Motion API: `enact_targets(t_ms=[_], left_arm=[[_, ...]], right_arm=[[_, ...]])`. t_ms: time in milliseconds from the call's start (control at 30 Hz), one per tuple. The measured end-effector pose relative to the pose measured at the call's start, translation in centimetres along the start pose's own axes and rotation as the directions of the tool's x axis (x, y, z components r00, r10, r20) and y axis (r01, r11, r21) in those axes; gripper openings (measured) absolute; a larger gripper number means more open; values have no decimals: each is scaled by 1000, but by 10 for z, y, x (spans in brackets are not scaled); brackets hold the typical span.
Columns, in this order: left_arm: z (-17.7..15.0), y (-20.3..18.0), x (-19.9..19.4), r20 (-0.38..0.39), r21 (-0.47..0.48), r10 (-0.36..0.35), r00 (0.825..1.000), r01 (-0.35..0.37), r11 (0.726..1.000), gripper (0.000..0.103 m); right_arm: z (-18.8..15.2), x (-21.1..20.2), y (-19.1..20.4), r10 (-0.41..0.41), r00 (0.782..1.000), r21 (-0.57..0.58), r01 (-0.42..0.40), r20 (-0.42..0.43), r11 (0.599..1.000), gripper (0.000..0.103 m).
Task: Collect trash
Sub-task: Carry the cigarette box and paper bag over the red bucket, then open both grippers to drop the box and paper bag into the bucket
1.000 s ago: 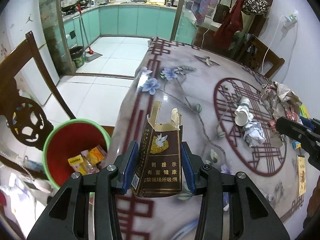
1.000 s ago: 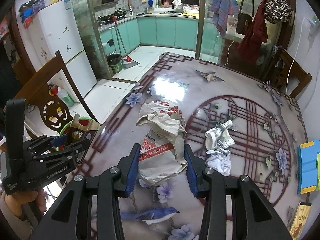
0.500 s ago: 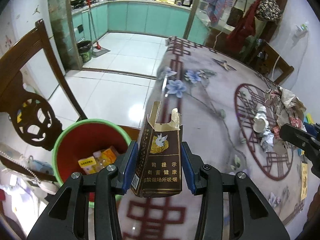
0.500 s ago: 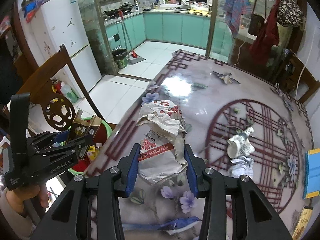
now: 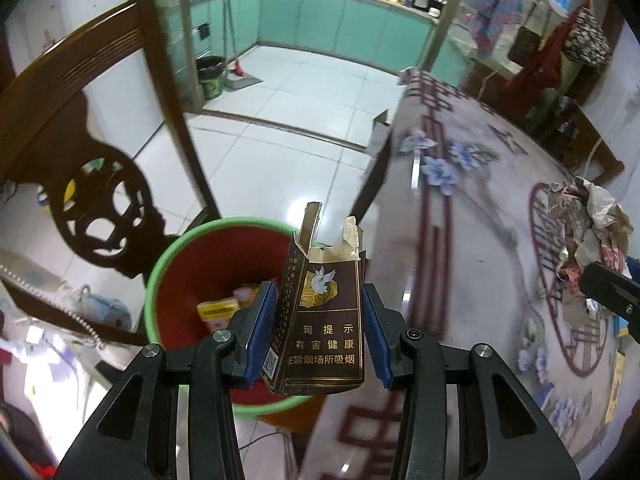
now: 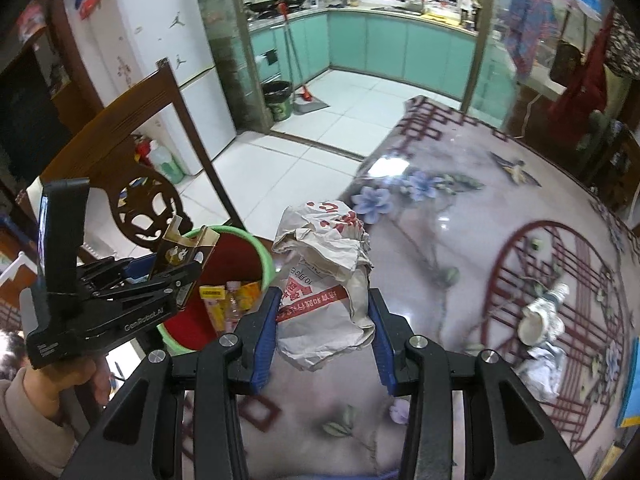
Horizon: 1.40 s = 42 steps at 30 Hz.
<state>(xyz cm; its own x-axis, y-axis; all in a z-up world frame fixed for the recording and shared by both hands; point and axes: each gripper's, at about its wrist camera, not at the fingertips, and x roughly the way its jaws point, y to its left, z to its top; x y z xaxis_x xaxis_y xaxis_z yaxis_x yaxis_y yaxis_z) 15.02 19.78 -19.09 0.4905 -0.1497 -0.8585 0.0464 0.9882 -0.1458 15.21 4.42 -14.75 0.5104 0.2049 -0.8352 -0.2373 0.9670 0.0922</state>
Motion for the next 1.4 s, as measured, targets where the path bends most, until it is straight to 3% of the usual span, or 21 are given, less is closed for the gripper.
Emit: enact_targets(t_ms=[400, 767, 1400], left_arm=[[1, 42, 18, -40, -61, 46, 998, -48, 997, 42], [-2, 63, 31, -88, -85, 59, 994, -66, 994, 42], [2, 79, 48, -123, -113, 86, 989, -100, 989, 42]], right_arm=[[13, 32, 42, 94, 995, -45, -95, -29, 994, 40], [14, 66, 54, 225, 972, 7, -225, -65, 974, 40], [16, 93, 62, 278, 956, 15, -278, -93, 960, 40]])
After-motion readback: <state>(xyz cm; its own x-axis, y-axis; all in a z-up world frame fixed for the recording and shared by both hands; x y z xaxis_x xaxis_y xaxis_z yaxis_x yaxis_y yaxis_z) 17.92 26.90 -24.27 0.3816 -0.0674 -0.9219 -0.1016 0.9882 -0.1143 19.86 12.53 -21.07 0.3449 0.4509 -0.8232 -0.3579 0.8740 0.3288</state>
